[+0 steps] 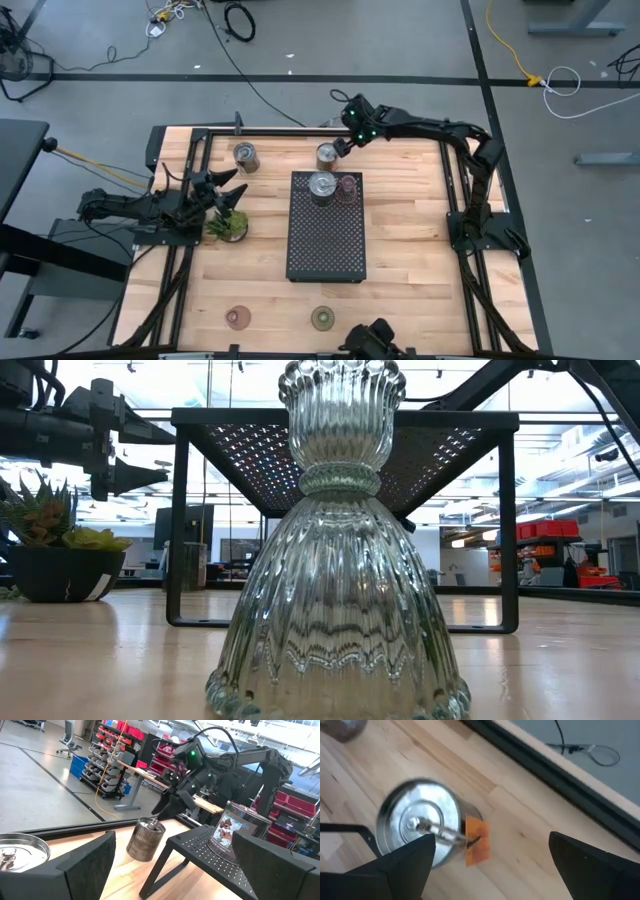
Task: Pick & Place candle stick holders
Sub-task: Put the right silver scented candle on the shelf aligned with the silver scented candle
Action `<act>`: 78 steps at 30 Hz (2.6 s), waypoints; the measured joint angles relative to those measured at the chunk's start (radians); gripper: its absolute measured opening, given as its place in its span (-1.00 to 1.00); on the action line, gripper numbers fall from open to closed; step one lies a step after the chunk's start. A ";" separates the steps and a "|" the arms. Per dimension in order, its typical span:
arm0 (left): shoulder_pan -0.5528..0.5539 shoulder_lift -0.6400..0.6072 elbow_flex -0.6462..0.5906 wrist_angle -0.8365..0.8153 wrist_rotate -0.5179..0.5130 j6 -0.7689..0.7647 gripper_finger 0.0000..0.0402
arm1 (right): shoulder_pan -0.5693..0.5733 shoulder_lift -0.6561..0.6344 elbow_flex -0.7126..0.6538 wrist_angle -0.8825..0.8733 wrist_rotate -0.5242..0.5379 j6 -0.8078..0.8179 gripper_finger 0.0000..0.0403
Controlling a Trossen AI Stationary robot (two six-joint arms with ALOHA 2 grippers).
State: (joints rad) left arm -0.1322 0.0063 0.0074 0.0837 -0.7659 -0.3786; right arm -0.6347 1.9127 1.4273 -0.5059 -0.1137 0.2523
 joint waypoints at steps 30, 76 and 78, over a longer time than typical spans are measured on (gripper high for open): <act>0.000 0.000 0.000 0.003 0.000 0.008 0.99 | 0.025 0.005 0.002 0.013 0.040 0.001 0.92; 0.000 0.000 0.000 0.002 0.000 0.007 0.99 | 0.001 -0.002 0.003 -0.171 0.087 -0.010 0.92; 0.000 0.000 0.000 0.002 0.000 0.008 0.99 | -0.003 -0.015 0.001 -0.183 0.120 -0.017 0.92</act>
State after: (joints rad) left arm -0.1322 0.0063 0.0071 0.0858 -0.7662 -0.3710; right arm -0.6378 1.8978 1.4283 -0.6891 0.0063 0.2357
